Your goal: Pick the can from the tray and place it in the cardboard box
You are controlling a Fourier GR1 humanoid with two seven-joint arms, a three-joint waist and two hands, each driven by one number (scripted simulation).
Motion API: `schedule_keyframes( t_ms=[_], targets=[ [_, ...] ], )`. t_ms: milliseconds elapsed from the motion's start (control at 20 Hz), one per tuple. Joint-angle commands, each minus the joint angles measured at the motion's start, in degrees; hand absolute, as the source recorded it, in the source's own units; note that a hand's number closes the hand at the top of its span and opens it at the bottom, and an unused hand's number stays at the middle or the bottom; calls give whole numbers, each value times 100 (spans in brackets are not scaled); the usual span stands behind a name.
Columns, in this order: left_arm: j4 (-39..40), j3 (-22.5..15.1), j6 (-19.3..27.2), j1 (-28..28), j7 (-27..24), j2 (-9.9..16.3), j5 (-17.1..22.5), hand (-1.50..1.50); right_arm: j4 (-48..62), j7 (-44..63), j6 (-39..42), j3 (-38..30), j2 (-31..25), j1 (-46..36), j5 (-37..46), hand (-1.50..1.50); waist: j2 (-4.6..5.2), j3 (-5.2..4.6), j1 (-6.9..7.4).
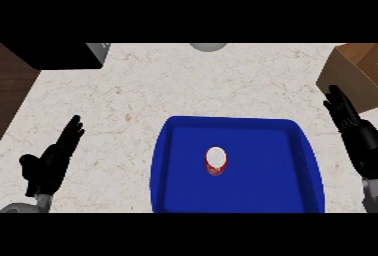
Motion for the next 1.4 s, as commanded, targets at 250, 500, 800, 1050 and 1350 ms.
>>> schedule_keyframes(
  t_ms=[250, 500, 800, 1050, 1350],
  targets=[
    [270, 427, 887, -522, 361, 1059, -970, 0, 161, -480, 1658, 1365, 1126, -610, -695, -150, 91, -179, 286],
    [93, 149, 1027, -377, 718, 782, -1054, 0, 1086, -2201, 1342, 2266, 436, -655, 1947, -150, 84, -190, 216],
    [126, 311, 880, -619, 1027, 942, -1084, 0, 2600, -4221, 2509, 1685, 887, -1060, 942, -150, 66, -203, 92],
    [422, 367, 957, -766, 990, 742, -1250, 0, 3291, -4540, 2010, 1683, 508, -2071, 2258, -150, 56, -216, 31],
    [451, 391, 969, -614, 867, 638, -1316, 0, 2784, -3415, 2462, 2418, 111, -2795, 3263, -150, 14, -231, -31]
  ],
)
